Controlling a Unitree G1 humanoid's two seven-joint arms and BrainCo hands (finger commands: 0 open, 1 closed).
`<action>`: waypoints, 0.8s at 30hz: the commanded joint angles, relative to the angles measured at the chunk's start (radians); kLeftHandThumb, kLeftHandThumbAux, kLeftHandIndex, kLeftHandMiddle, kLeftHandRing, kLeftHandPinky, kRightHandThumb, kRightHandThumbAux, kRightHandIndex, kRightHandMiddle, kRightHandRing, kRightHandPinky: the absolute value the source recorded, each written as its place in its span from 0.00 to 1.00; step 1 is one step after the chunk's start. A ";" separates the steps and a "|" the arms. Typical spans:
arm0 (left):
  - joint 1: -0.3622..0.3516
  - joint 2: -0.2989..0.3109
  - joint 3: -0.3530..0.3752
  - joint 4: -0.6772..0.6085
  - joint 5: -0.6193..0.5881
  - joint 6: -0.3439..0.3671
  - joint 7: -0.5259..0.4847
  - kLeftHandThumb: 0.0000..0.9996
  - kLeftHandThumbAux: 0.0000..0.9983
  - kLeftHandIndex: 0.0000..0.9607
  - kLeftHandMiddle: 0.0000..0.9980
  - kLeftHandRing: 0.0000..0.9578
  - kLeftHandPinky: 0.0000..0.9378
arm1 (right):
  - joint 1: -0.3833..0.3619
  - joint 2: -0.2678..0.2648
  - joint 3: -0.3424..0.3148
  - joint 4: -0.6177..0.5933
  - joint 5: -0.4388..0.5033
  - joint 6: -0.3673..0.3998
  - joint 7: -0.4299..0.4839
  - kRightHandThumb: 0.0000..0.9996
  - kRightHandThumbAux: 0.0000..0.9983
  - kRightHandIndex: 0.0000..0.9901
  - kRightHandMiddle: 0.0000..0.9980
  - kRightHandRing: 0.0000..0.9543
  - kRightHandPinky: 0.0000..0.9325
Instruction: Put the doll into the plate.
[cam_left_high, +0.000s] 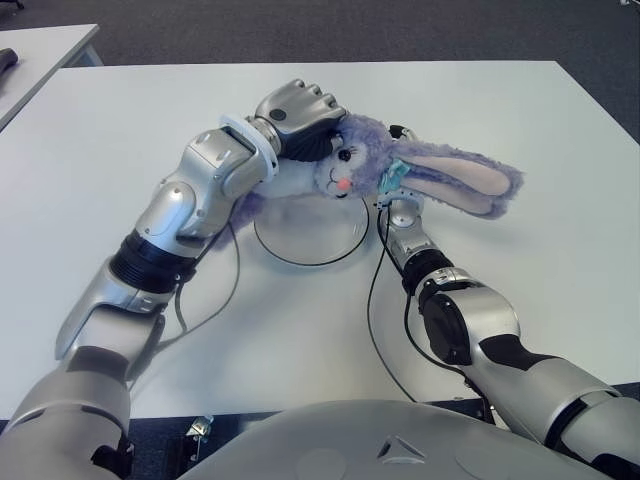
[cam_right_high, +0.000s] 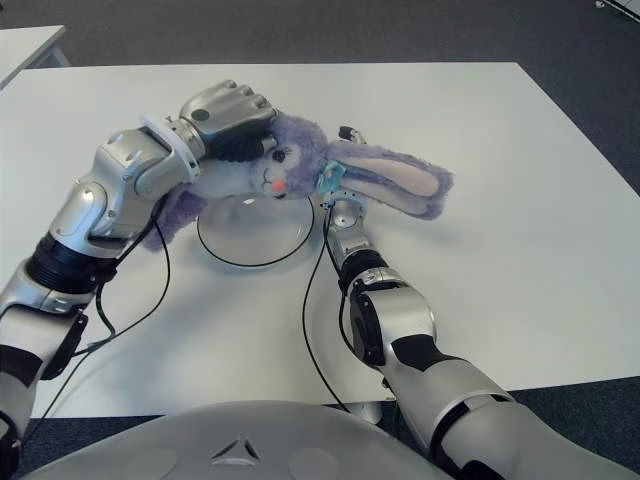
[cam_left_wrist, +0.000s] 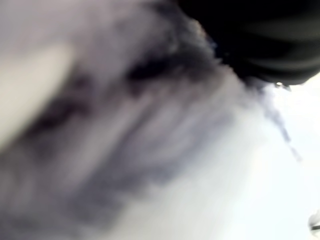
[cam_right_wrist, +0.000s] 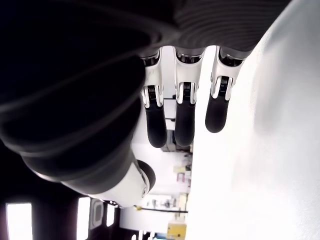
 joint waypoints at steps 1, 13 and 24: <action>0.073 -0.044 0.010 0.046 -0.040 0.036 0.009 0.85 0.67 0.42 0.54 0.82 0.83 | 0.225 0.089 -0.001 0.154 -0.002 0.152 -0.003 0.50 0.89 0.24 0.25 0.26 0.26; 0.138 -0.111 0.038 0.050 -0.070 0.069 0.062 0.85 0.67 0.41 0.53 0.82 0.81 | 0.228 0.081 0.012 0.153 -0.011 0.153 -0.011 0.49 0.89 0.24 0.24 0.24 0.24; 0.180 -0.156 0.058 0.061 -0.087 0.071 0.126 0.85 0.67 0.41 0.54 0.81 0.84 | 0.229 0.075 0.014 0.152 -0.015 0.148 -0.010 0.47 0.89 0.24 0.24 0.24 0.23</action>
